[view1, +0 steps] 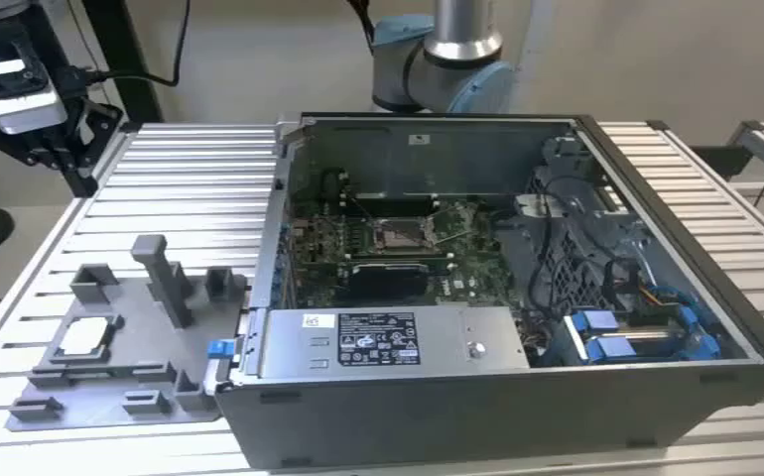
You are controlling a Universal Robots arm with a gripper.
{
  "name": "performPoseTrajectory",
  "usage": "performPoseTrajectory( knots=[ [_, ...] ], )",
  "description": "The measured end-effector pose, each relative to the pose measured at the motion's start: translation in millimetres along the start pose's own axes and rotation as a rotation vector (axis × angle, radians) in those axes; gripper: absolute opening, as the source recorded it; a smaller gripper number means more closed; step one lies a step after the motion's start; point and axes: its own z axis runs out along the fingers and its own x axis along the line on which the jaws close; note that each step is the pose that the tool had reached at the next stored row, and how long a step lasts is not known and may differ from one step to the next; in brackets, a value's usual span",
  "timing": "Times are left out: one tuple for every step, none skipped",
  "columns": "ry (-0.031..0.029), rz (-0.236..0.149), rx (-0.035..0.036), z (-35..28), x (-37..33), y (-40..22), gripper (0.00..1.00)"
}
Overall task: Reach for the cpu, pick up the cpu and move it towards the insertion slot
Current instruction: 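Reach for the cpu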
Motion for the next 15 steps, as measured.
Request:
performPoseTrajectory(
  knots=[
    [0.0001, 0.000, 0.0000, 0.0, 0.0, 0.0, 0.00],
    [0.0015, 0.000, 0.0000, 0.0, 0.0, 0.0, 0.00],
    [0.0030, 0.000, 0.0000, 0.0, 0.0, 0.0, 0.00],
    [0.0032, 0.000, 0.0000, 0.0, 0.0, 0.0, 0.00],
    [0.0033, 0.000, 0.0000, 0.0, 0.0, 0.0, 0.00],
    [0.0034, 0.000, 0.0000, 0.0, 0.0, 0.0, 0.00],
    [0.0034, 0.000, 0.0000, 0.0, 0.0, 0.0, 0.00],
    [0.0034, 0.000, 0.0000, 0.0, 0.0, 0.0, 0.00],
    [0.0034, 0.000, 0.0000, 0.0, 0.0, 0.0, 0.00],
    [0.0035, 0.000, 0.0000, 0.0, -0.1, -0.2, 0.00],
    [0.0034, 0.000, 0.0000, 0.0, 0.0, -0.4, 0.00],
    [0.0034, 0.000, 0.0000, 0.0, 0.2, -0.6, 0.00],
    [0.0034, 0.000, 0.0000, 0.0, 0.4, -1.1, 0.00],
    [0.0034, 0.000, -0.0001, 0.1, 0.6, -1.9, 0.00],
    [0.0034, 0.000, 0.0000, 0.1, 0.9, -3.3, 0.00]
  ],
)
